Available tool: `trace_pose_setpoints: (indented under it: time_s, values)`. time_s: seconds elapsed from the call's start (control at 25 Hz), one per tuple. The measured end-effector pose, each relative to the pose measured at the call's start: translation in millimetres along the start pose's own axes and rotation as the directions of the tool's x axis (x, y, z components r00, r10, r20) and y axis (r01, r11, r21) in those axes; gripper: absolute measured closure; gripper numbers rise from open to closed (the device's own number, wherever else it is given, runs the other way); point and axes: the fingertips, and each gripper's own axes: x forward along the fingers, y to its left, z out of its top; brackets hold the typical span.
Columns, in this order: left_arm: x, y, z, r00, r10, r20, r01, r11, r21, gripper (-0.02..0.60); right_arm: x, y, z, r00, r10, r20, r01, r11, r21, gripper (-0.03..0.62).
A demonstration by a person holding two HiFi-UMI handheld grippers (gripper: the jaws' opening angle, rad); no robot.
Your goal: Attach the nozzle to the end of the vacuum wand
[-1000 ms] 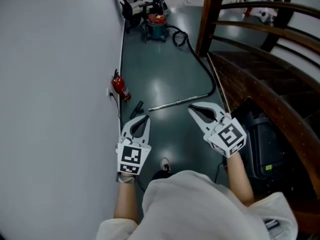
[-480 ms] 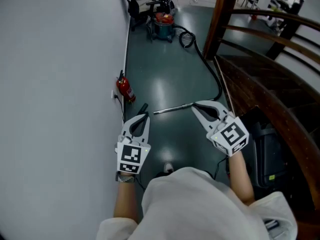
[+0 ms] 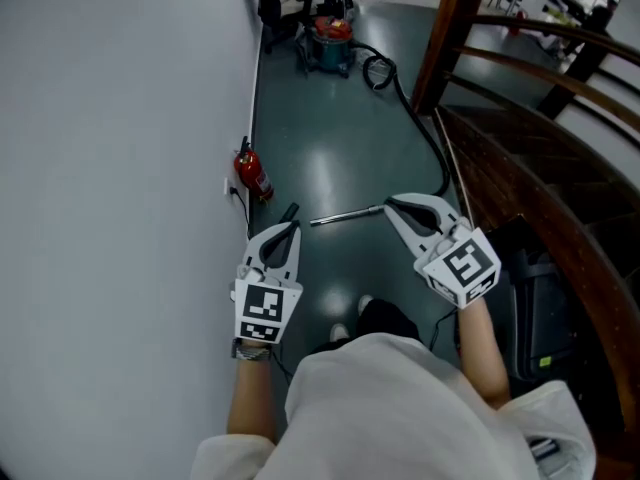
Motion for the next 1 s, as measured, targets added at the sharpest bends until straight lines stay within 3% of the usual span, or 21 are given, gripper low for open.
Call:
trace_pose_setpoints:
  time_s: [0.6, 1.0]
  values:
    - [77, 61, 4, 0.995, 0.078, -0.054, -0.080, 0.997, -0.022, 0.584, 79, -83, -11, 0.997, 0.076, -0.009, -0.076, 0.997, 0.017, 0.566]
    - [98, 105, -19, 0.983, 0.142, -0.120, -0.147, 0.989, -0.035, 0.584, 120, -107, -19, 0.988, 0.148, -0.041, -0.150, 0.988, -0.042, 0.566]
